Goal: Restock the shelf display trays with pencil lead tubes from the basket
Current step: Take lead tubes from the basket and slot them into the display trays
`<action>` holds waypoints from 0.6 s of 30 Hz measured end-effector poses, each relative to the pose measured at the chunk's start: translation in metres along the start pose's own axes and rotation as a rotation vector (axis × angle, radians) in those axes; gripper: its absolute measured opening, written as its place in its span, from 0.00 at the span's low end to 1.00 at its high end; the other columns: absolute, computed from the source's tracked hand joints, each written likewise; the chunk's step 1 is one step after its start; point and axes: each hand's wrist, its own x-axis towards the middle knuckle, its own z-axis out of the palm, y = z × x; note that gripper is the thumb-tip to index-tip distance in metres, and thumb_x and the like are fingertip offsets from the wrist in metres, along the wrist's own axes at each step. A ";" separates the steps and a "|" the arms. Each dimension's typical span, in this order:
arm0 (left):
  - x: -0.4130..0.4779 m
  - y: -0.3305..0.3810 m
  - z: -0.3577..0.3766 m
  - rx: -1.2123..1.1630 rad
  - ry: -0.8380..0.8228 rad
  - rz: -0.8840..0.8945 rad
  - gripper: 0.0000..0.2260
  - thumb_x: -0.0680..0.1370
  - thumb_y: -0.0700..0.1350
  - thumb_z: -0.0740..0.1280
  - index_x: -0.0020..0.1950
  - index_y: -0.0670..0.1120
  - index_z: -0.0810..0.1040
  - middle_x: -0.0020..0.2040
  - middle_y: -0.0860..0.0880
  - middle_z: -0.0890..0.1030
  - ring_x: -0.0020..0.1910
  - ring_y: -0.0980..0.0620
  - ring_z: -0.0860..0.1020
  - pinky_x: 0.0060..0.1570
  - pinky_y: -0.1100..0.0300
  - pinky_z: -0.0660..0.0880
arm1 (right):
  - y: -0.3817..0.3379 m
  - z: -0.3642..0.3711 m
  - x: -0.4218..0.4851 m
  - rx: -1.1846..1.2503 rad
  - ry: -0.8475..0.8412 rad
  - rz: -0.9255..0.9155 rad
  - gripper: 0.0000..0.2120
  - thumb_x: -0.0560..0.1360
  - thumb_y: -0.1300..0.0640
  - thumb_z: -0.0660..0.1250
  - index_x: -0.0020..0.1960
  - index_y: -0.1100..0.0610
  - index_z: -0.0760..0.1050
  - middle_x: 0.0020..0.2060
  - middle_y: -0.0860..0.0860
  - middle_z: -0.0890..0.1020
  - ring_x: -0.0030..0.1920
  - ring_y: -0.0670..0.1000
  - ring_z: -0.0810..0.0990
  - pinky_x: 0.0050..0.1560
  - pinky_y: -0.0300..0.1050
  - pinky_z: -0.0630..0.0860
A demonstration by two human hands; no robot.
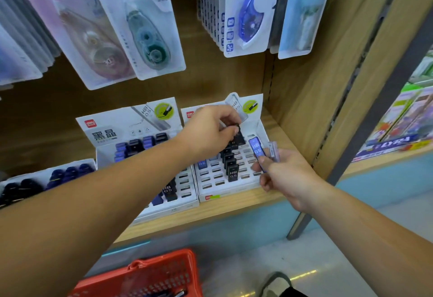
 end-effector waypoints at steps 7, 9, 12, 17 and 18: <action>0.007 -0.009 0.006 0.160 -0.017 -0.019 0.05 0.77 0.42 0.75 0.51 0.49 0.87 0.43 0.55 0.86 0.43 0.60 0.83 0.50 0.57 0.82 | -0.005 -0.010 -0.005 0.146 0.042 0.009 0.03 0.82 0.64 0.68 0.55 0.60 0.76 0.44 0.61 0.85 0.31 0.55 0.85 0.34 0.48 0.85; 0.007 -0.007 0.001 0.189 -0.050 -0.016 0.04 0.77 0.42 0.75 0.50 0.49 0.88 0.43 0.56 0.86 0.43 0.60 0.83 0.49 0.58 0.82 | -0.005 -0.012 -0.006 0.176 0.045 0.023 0.04 0.81 0.64 0.70 0.54 0.61 0.77 0.44 0.63 0.86 0.33 0.56 0.86 0.36 0.48 0.86; 0.006 -0.002 0.001 0.231 -0.116 -0.015 0.05 0.78 0.42 0.75 0.52 0.49 0.88 0.46 0.56 0.86 0.44 0.58 0.83 0.50 0.58 0.82 | -0.005 -0.015 -0.007 0.215 0.035 0.040 0.04 0.80 0.64 0.71 0.54 0.61 0.79 0.44 0.64 0.86 0.38 0.59 0.88 0.40 0.49 0.86; 0.011 0.006 0.007 0.234 -0.161 -0.046 0.05 0.79 0.43 0.74 0.52 0.51 0.89 0.47 0.57 0.84 0.44 0.59 0.81 0.47 0.63 0.78 | -0.007 -0.014 -0.008 0.268 -0.027 0.041 0.04 0.82 0.65 0.67 0.55 0.61 0.80 0.44 0.62 0.87 0.42 0.60 0.89 0.45 0.52 0.85; 0.012 0.007 0.007 0.245 -0.189 -0.046 0.06 0.79 0.43 0.74 0.53 0.51 0.89 0.46 0.58 0.83 0.44 0.59 0.80 0.45 0.64 0.77 | -0.008 -0.014 -0.008 0.250 -0.039 0.032 0.04 0.82 0.65 0.67 0.55 0.60 0.80 0.44 0.61 0.87 0.41 0.59 0.88 0.43 0.51 0.85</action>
